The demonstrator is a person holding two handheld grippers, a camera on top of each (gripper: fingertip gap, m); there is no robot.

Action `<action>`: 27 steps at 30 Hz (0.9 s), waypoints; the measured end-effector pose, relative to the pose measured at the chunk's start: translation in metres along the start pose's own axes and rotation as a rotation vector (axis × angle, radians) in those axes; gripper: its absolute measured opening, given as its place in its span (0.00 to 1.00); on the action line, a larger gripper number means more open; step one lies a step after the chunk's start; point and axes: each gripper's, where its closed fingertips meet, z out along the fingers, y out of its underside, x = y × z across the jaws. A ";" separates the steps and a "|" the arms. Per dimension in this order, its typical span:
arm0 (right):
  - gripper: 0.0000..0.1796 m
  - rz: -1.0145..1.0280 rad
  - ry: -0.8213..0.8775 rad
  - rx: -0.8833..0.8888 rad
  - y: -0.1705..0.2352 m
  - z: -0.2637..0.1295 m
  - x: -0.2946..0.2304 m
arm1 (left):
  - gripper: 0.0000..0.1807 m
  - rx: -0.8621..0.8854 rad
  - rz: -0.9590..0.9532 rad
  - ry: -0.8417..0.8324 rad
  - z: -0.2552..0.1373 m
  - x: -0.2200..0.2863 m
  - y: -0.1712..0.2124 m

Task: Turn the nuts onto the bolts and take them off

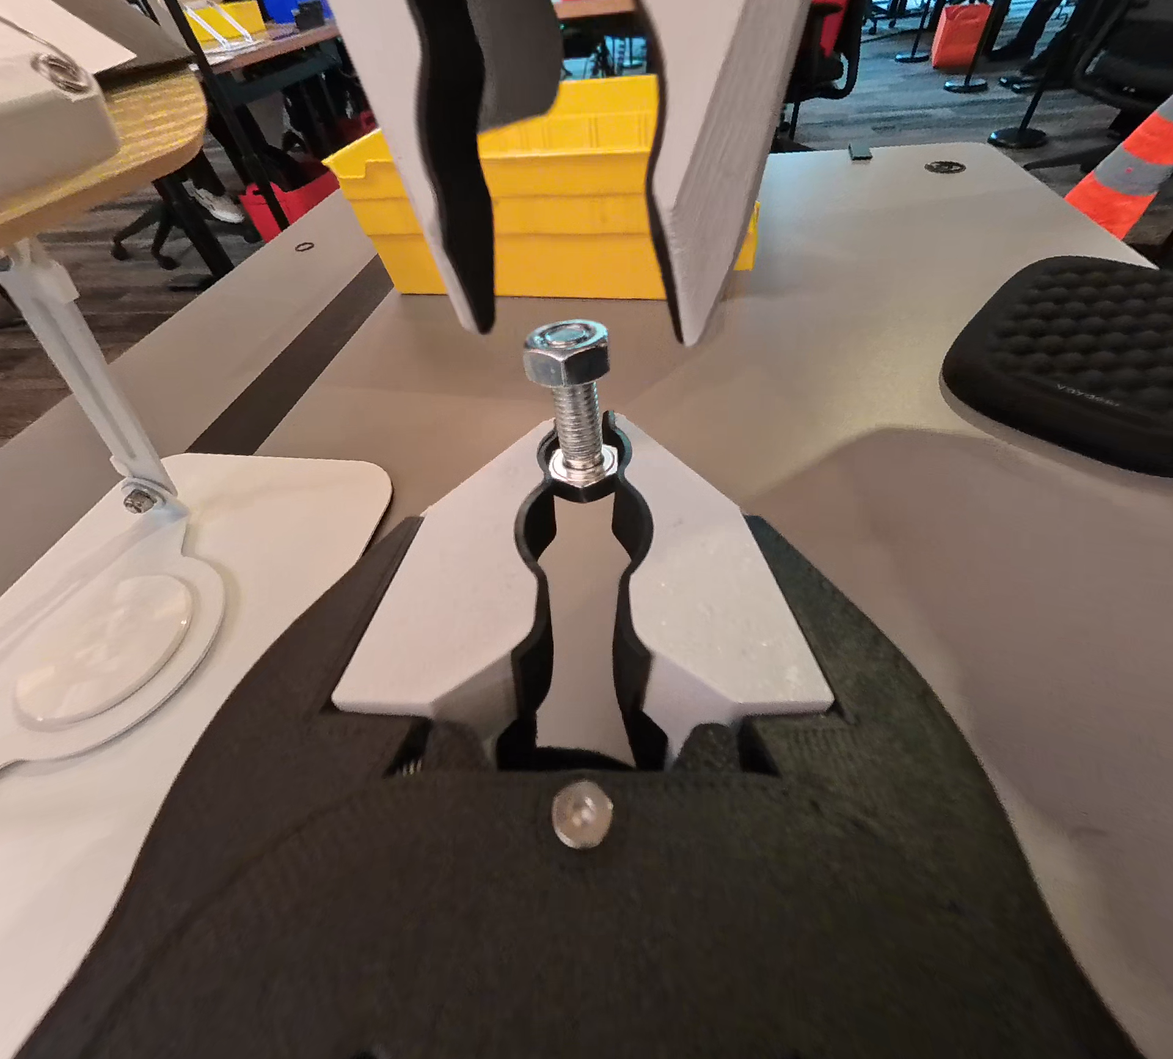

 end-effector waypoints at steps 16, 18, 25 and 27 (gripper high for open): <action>0.09 -0.486 0.141 -0.204 0.000 0.011 0.003 | 0.06 -0.011 0.009 0.003 0.001 0.001 0.002; 0.09 -0.261 0.090 -0.172 0.000 0.011 0.003 | 0.06 -0.009 0.007 0.002 0.001 0.001 0.001; 0.29 0.175 -0.085 -0.055 0.002 0.007 0.001 | 0.06 0.002 0.004 0.004 0.001 0.001 -0.001; 0.29 0.011 -0.063 -0.051 -0.001 0.002 -0.002 | 0.06 0.007 -0.002 0.003 0.000 0.000 -0.001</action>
